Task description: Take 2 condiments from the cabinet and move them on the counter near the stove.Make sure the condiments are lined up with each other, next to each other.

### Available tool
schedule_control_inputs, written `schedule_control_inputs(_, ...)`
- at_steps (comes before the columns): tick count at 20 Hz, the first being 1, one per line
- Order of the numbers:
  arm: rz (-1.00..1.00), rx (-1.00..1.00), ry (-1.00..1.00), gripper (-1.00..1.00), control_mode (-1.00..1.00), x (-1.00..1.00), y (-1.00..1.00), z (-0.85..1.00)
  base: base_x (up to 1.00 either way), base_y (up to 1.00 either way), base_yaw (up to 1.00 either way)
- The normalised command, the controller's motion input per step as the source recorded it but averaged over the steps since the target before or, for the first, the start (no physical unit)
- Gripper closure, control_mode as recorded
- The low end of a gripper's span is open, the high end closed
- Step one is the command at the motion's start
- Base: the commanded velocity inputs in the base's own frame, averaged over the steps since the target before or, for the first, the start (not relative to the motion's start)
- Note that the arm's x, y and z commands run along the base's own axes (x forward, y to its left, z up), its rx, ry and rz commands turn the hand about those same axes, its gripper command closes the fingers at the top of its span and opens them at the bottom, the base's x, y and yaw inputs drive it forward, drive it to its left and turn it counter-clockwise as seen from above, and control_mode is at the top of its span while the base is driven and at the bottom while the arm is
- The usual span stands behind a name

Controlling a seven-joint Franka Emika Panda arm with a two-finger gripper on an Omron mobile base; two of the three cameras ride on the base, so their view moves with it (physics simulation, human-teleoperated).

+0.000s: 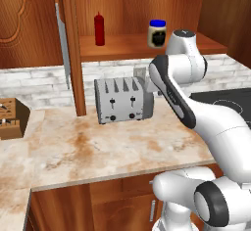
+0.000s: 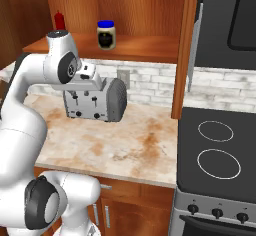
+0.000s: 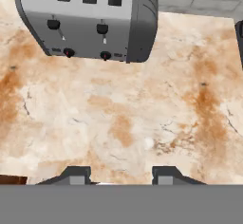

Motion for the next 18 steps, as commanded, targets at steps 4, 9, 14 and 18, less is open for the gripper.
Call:
schedule_control_inputs(4,0.00,0.00,-0.03,-1.00,-1.00,-0.15,0.00,0.00,0.00,0.00,0.00)
schedule_control_inputs(9,0.00,0.00,-0.22,-1.00,-1.00,-0.38,0.00,0.31,0.00,0.00,0.00)
schedule_control_inputs(14,-0.02,0.00,-0.37,-1.00,-1.00,-0.31,-0.01,0.67,0.00,0.00,0.00)
schedule_control_inputs(18,-0.02,0.00,-0.31,-1.00,-1.00,-0.06,0.00,0.63,0.00,0.00,0.00)
